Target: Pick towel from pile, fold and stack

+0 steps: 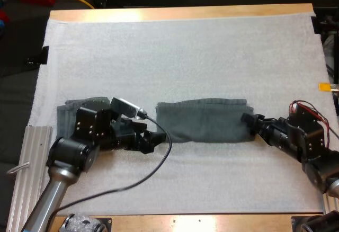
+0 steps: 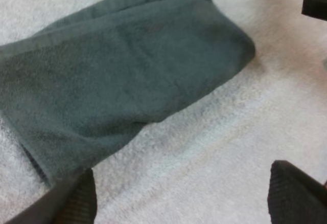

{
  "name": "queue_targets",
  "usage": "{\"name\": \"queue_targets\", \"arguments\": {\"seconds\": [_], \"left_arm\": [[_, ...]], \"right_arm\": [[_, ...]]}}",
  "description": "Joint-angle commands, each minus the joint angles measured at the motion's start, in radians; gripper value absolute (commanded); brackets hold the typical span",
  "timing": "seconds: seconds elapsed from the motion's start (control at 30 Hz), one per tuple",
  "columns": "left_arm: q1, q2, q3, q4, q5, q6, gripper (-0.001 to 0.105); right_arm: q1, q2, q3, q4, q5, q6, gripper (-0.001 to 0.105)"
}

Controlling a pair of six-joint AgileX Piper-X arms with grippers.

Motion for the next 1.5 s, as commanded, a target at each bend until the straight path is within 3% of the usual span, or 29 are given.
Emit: {"name": "queue_targets", "arguments": {"seconds": [0.0, 0.27, 0.47, 0.7, 0.87, 1.13, 1.47], "left_arm": [[-0.005, -0.018, -0.009, 0.017, -0.008, 0.000, 0.067], [-0.005, -0.126, -0.009, 0.108, -0.010, 0.000, 0.067], [-0.005, -0.190, -0.009, 0.151, -0.010, 0.000, 0.067], [-0.005, -0.208, -0.009, 0.151, -0.010, 0.000, 0.067], [-0.005, -0.208, -0.009, 0.151, -0.010, 0.000, 0.067], [-0.005, -0.208, -0.009, 0.151, -0.010, -0.002, 0.067], [-0.005, -0.208, -0.009, 0.173, -0.007, -0.008, 0.067]], "right_arm": [[-0.004, -0.010, -0.024, 0.060, -0.008, -0.037, 0.071], [-0.004, -0.010, -0.189, 0.397, 0.058, -0.230, 0.071], [-0.004, -0.010, -0.251, 0.522, 0.087, -0.303, 0.071], [-0.007, -0.010, -0.251, 0.520, 0.101, -0.340, 0.071], [-0.099, -0.002, -0.251, 0.511, 0.089, -0.392, 0.071], [-0.304, 0.080, -0.251, 0.494, -0.098, -0.529, 0.071], [-0.362, 0.260, -0.251, 0.337, -0.284, -0.549, 0.071]]}}
